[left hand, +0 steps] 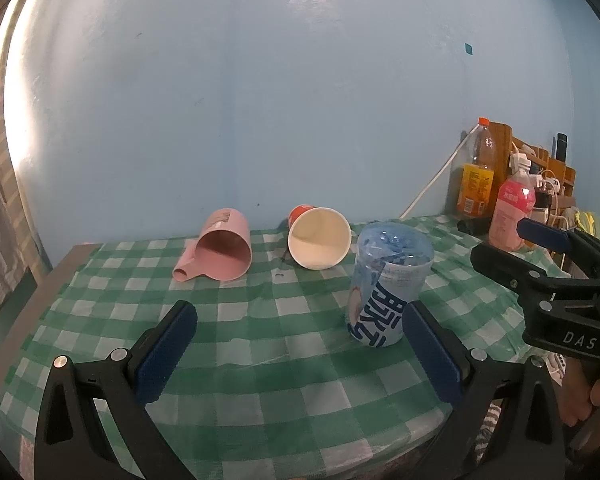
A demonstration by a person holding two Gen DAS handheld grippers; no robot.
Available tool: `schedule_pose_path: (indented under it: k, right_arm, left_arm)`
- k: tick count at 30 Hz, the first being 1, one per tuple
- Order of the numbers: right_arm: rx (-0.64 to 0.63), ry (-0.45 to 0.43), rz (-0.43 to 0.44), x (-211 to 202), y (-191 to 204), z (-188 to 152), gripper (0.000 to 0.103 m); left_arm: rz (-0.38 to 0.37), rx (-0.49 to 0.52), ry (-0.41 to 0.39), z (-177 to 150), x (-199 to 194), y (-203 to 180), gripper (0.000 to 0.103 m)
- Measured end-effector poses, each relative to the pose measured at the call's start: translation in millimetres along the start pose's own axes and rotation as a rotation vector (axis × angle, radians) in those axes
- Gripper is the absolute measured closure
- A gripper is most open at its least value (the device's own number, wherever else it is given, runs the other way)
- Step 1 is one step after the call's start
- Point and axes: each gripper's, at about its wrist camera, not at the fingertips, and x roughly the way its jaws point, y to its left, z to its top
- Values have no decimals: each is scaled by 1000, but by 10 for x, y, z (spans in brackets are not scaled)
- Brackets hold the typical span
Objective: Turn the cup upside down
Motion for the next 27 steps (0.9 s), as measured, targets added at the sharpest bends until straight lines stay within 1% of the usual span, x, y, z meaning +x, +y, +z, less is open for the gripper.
schedule_pose_path:
  k: [27]
  right_arm:
    - [-3,7,-1,15,4,-33,17]
  left_arm:
    - [-7,0,25,-18,65,19,0]
